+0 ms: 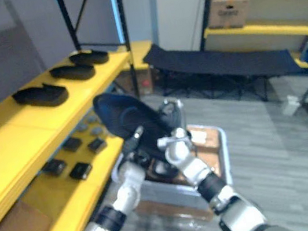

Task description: Walk over and take plastic housings, then place them on the shelf

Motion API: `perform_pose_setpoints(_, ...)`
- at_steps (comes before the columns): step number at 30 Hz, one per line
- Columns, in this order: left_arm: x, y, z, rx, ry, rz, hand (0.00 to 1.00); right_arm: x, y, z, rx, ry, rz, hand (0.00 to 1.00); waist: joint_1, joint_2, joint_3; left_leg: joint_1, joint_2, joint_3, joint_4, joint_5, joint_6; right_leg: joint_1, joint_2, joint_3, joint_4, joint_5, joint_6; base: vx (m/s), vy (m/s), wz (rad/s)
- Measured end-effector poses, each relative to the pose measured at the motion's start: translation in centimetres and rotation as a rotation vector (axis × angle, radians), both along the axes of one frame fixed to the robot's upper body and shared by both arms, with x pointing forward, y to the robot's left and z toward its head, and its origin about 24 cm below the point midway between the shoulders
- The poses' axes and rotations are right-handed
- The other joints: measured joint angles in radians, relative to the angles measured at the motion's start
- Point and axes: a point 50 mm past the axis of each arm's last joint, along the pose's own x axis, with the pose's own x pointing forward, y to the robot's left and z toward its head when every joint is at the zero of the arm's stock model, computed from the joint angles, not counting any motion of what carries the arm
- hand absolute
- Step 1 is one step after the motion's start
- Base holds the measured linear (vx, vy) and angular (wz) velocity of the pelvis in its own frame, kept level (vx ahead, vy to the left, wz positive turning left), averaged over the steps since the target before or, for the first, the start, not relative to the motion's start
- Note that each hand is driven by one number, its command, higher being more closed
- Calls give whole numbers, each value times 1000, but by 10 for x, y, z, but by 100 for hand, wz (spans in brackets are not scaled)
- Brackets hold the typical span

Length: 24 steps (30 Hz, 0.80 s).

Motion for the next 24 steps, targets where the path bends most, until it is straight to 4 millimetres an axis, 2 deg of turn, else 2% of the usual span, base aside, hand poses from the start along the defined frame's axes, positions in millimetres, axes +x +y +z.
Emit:
perform_pose_setpoints(4,-1,-2,1,33,-19,-11,100,-2,-4,-2,4,-6,-3,100,-6,-2,-2,2,1,6,0,-3,-1,-1,0,1,0,0,0,6,0,-3)
perform_pose_setpoints(6,-1,-4,2,105,-29,-34,100,-3,-8,-5,14,7,-19,100,-6,-4,-3,2,1,8,0,-4,-2,-1,0,2,0,3,4,0,0,0)
perform_pose_setpoints(7,-1,-4,1,123,-28,-38,100,-3,-9,-7,15,12,-22,0,-6,-4,-3,2,1,9,0,-4,-2,-1,0,2,0,3,4,0,0,0)
perform_pose_setpoints(14,1,-11,1,366,-25,-128,100,-5,-22,-26,1,114,-65,0,2,-3,-3,2,6,15,3,-8,-1,-3,0,5,0,3,4,0,0,0)
perform_pose_setpoints(19,1,-14,1,465,-2,-188,100,-6,-24,-30,-11,144,-75,0,7,-3,-3,1,6,15,3,-9,-1,-3,0,5,0,3,4,0,0,0)
perform_pose_setpoints(24,2,-9,9,572,-47,-222,100,-6,-25,-33,18,168,-56,0,8,-1,-2,0,6,14,3,-9,-1,-4,1,4,0,2,3,0,0,0)
